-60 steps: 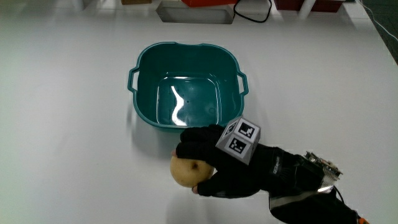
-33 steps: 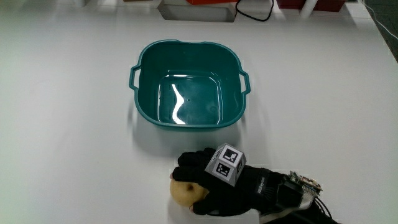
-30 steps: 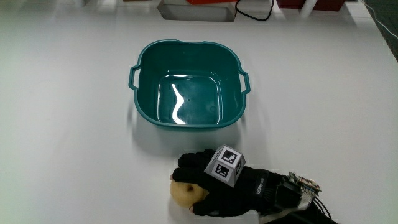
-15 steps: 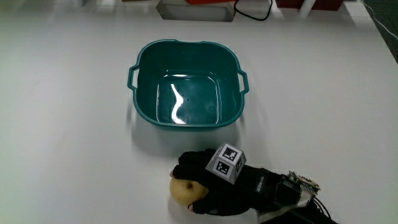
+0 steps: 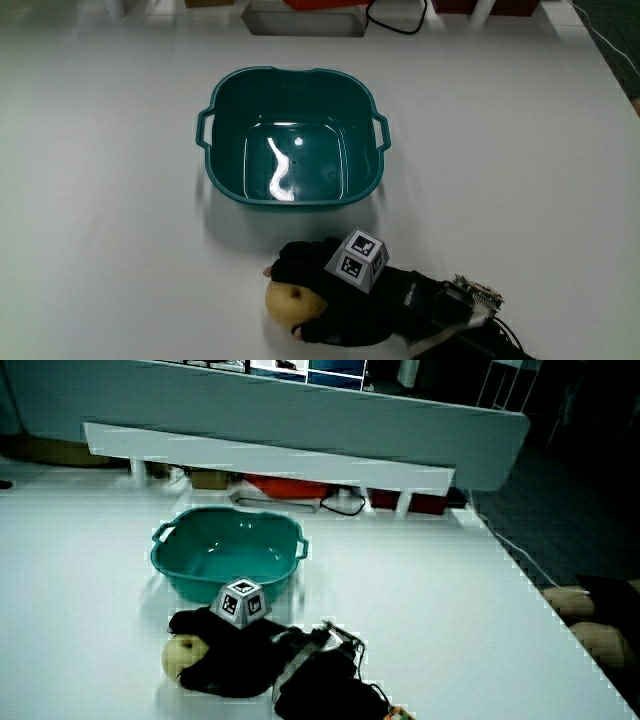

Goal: Place pear on desk

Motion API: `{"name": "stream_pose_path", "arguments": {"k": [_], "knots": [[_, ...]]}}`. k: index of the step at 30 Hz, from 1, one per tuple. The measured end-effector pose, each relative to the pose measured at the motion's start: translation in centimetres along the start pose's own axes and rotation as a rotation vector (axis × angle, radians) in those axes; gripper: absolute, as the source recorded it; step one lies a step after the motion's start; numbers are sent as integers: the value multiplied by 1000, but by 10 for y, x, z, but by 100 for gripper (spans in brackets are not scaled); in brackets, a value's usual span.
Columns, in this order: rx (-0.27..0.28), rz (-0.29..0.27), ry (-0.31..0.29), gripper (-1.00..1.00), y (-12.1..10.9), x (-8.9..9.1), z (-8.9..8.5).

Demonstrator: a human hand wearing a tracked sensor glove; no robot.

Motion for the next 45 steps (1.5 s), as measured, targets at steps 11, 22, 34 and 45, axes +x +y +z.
{"name": "stream_pose_path", "arguments": {"k": [11,22,34,45], "knots": [[37,-10,-38,-92,-18,-10,15],[152,11,-30,-100,-60,4,17],[242,-185,-103,-100,-137,19,44],[261,-365,-36,-100,-180,53,12]]}}
